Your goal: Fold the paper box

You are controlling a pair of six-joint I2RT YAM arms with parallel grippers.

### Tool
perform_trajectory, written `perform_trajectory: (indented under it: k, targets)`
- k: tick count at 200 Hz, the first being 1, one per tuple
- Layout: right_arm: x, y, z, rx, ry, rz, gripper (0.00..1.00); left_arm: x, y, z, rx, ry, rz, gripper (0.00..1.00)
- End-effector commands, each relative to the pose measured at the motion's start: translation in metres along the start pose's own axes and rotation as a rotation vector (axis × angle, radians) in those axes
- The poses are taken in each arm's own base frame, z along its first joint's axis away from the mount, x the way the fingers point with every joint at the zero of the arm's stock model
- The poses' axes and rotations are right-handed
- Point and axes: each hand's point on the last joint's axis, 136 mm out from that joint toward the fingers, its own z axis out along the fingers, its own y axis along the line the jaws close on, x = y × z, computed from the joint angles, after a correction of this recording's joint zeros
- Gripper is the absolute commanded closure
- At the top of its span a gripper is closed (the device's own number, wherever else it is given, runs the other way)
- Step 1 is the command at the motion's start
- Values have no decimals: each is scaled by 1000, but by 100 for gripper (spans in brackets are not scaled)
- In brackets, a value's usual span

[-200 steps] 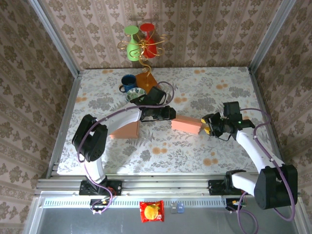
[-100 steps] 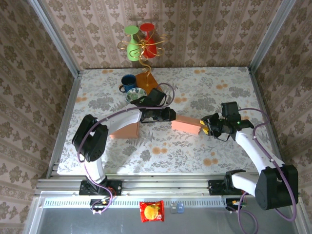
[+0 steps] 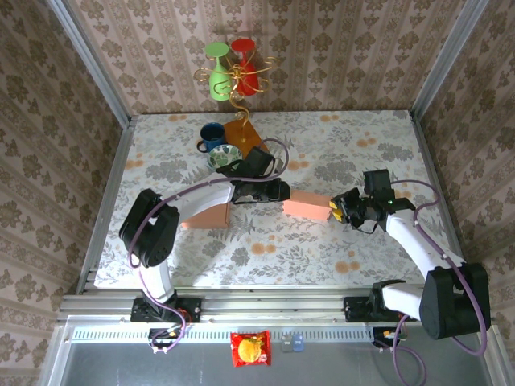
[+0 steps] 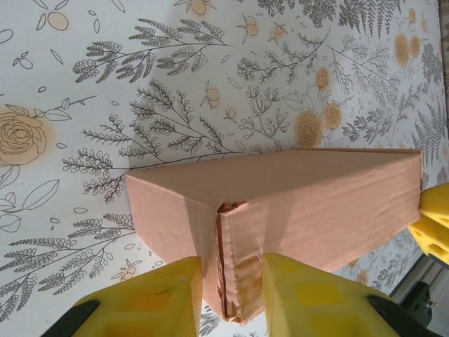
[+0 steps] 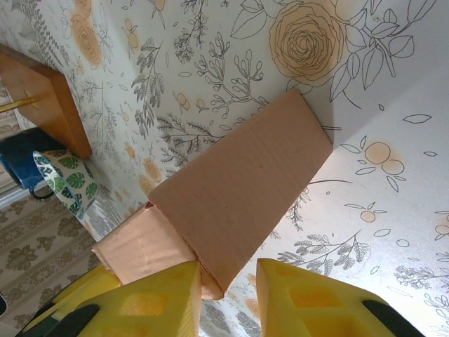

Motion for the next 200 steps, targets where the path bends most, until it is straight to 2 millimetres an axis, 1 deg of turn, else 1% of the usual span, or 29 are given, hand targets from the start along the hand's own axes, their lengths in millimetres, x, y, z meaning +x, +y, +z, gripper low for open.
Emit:
perform_trajectory:
  k: [1, 24, 49, 65, 85, 105, 123, 148, 162, 180, 191, 194, 200]
  targets:
    - [0, -32, 0, 118, -23, 26, 71, 18, 13, 3, -43, 38, 34, 75]
    - [-3, -11, -13, 68, -49, -3, 68, 18, 9, 1, -37, 13, 89, 78]
    - [-9, 8, -23, 12, -71, 2, 59, 19, 8, 0, -43, -23, 136, 79]
    - [-11, 14, -23, -13, -61, 25, 55, 21, 10, -1, -43, -37, 149, 79]
    - [-13, 19, -19, -35, -38, 52, 53, 22, 8, -3, -42, -64, 175, 80]
    - [-13, 17, -15, -32, -19, 65, 53, 25, 7, -5, -34, -94, 206, 80]
    - [-10, 11, -14, -11, -5, 67, 55, 31, 7, -6, -15, -128, 228, 80]
    - [-6, -1, -15, 9, -4, 63, 55, 49, 8, -2, 35, -143, 245, 80]
    - [-4, -8, -15, 21, -2, 59, 55, 61, 6, 3, 71, -128, 257, 80]
    - [-3, -13, -17, 41, -9, 35, 55, 73, 8, 8, 74, -104, 259, 78]
    - [-5, -12, -19, 40, -21, 11, 55, 74, 9, 8, 77, -107, 253, 78]
    - [-3, -16, -20, 60, -16, 15, 55, 73, 9, 8, 77, -111, 251, 78]
    - [-3, -17, -22, 65, -19, 2, 55, 72, 8, 7, 77, -118, 249, 78]
